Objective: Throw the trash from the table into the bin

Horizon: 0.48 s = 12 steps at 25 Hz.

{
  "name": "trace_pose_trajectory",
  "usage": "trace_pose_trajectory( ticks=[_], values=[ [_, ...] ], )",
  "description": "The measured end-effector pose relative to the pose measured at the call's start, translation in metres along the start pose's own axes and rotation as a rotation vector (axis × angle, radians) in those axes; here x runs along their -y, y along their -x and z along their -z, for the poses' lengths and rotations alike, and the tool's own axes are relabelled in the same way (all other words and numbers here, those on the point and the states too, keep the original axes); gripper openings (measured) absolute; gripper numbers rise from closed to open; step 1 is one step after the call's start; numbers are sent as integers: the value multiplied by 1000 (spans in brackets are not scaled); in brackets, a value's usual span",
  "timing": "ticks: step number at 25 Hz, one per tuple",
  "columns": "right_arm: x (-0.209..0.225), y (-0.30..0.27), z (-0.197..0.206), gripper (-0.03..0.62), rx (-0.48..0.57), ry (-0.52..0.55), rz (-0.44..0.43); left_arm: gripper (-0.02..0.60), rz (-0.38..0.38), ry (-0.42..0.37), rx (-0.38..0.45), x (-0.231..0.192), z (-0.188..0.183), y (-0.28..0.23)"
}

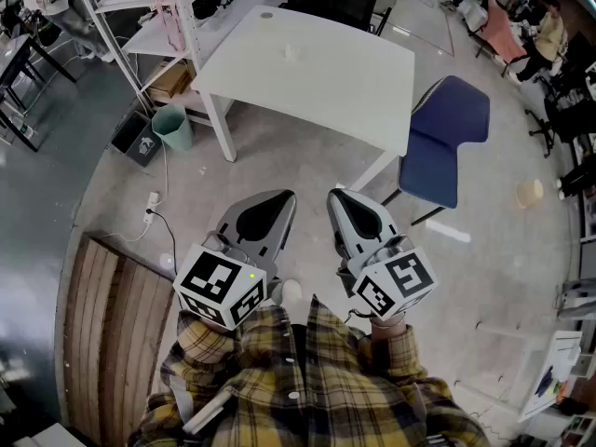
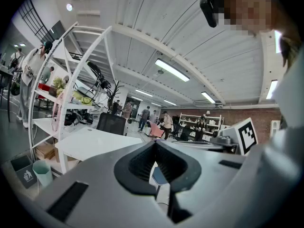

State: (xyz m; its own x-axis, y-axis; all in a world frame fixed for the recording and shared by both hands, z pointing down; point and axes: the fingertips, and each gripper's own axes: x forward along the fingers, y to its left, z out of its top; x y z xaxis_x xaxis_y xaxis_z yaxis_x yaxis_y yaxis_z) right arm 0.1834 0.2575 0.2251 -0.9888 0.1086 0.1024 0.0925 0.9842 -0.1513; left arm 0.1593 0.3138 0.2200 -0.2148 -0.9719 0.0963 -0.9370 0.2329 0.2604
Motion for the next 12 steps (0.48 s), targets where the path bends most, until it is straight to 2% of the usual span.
trace_pose_trajectory(
  ticks=[12],
  values=[
    [18,9,-2,-2,12,10,-26,9,-7,-4,19,9,-1,-21]
  ],
)
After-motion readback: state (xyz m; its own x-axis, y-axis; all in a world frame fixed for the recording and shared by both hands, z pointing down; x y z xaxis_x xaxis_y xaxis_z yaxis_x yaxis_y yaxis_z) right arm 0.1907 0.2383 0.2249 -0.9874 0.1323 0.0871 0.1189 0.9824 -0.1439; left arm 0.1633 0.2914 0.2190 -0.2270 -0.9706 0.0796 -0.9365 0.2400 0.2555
